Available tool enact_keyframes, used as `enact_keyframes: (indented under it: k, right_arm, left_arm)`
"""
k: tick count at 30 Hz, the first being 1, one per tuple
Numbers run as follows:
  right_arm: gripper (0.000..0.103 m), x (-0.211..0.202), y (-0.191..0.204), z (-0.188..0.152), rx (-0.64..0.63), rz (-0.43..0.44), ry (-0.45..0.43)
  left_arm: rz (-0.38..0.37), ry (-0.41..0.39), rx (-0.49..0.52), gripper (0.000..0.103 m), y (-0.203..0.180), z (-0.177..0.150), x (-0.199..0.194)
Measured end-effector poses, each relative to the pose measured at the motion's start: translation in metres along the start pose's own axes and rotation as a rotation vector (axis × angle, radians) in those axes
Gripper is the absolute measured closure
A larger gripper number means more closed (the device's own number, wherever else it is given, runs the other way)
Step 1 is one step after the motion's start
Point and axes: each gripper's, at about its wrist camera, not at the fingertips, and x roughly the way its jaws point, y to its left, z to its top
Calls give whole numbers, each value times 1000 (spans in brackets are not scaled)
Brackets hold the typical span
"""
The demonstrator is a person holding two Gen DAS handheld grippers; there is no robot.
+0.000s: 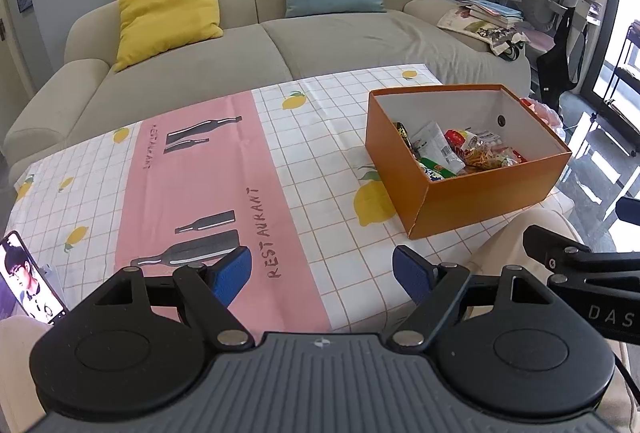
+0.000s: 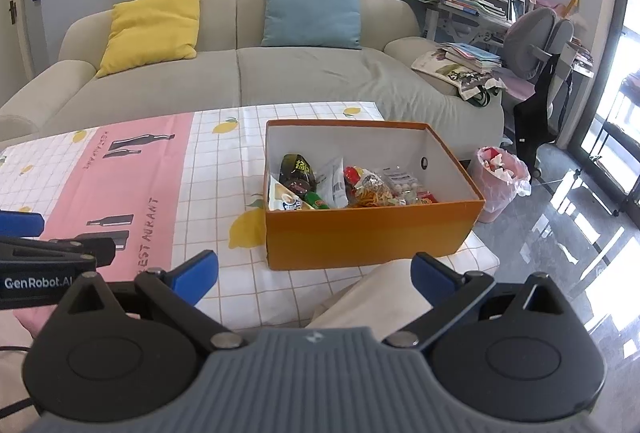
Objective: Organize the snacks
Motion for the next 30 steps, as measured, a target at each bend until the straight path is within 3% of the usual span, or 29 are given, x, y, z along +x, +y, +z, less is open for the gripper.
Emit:
enact_keyframes:
  k: [30]
  right_arm:
    - [3, 0, 2, 0, -8, 0, -11]
  left_arm:
    - [1, -1, -3, 9, 1, 0, 0]
